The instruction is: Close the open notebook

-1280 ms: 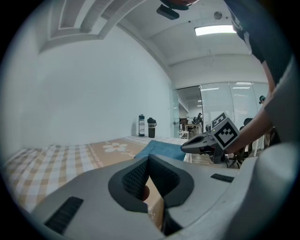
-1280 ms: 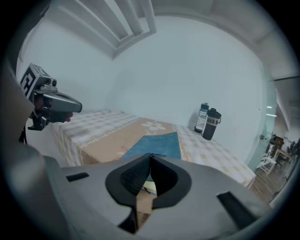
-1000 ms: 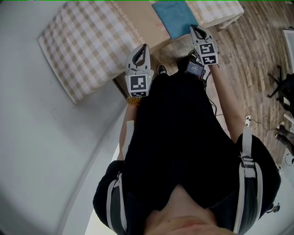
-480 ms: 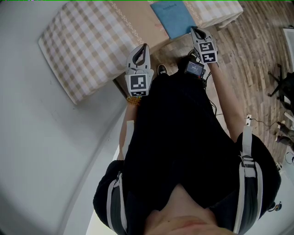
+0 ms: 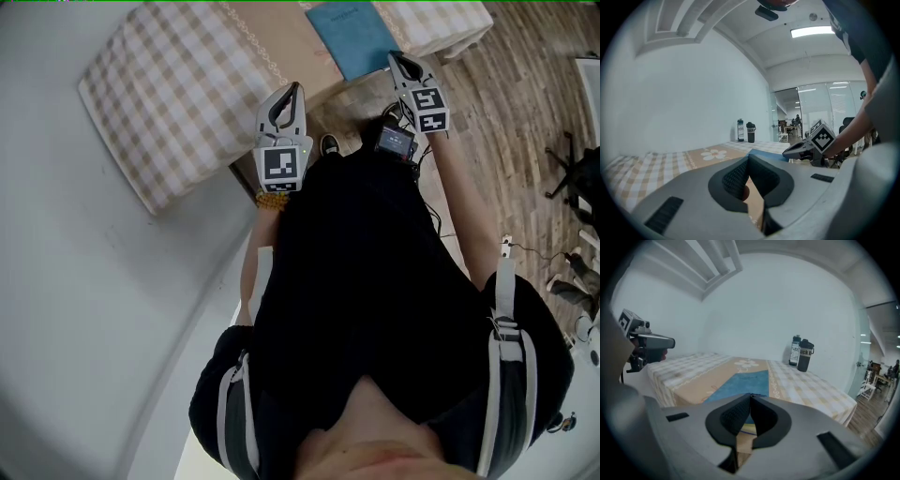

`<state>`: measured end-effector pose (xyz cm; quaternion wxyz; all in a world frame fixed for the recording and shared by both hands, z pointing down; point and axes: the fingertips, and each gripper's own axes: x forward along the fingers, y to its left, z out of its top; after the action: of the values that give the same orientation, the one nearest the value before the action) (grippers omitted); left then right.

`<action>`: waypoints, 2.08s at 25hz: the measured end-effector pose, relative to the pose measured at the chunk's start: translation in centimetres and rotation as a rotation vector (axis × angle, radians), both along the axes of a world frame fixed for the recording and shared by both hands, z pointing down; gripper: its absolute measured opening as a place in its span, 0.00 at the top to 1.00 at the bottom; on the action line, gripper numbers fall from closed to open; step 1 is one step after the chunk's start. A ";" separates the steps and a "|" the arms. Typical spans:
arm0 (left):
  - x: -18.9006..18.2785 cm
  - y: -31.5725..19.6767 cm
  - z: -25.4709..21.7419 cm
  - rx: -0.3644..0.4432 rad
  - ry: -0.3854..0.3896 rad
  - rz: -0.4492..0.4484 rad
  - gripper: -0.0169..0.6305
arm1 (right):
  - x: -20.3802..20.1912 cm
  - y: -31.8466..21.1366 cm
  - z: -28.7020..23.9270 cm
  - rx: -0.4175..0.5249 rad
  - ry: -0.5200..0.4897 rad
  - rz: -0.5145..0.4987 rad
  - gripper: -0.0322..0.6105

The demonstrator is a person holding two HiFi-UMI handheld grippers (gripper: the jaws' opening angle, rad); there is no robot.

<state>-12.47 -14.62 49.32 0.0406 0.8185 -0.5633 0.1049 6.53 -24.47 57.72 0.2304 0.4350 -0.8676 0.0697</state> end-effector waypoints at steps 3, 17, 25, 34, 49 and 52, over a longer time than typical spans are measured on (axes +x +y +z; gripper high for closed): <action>-0.3 -0.8 -1.3 0.032 0.009 -0.004 0.97 | -0.7 -0.3 -3.0 0.050 -0.053 0.006 0.94; -1.2 -3.9 -8.8 0.201 0.031 -0.030 0.97 | -7.4 1.0 -20.6 0.378 -0.318 -0.121 0.94; -1.3 -3.0 -14.4 0.313 0.076 -0.055 0.97 | -9.1 3.3 -25.9 0.451 -0.384 -0.169 0.94; -0.3 -2.1 -16.0 0.374 0.083 -0.052 0.97 | -9.5 5.7 -26.2 0.443 -0.401 -0.192 0.94; 0.8 -1.3 -12.3 0.296 0.095 -0.050 0.97 | -8.9 6.1 -20.4 0.335 -0.317 -0.170 0.94; 0.8 -1.3 -12.1 0.291 0.099 -0.049 0.97 | -8.3 5.8 -20.0 0.320 -0.315 -0.150 0.94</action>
<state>-11.69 -15.97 37.19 -0.0478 0.8061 -0.5895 -0.0193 -1.75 -18.69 37.68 0.0248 0.3841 -0.9228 -0.0190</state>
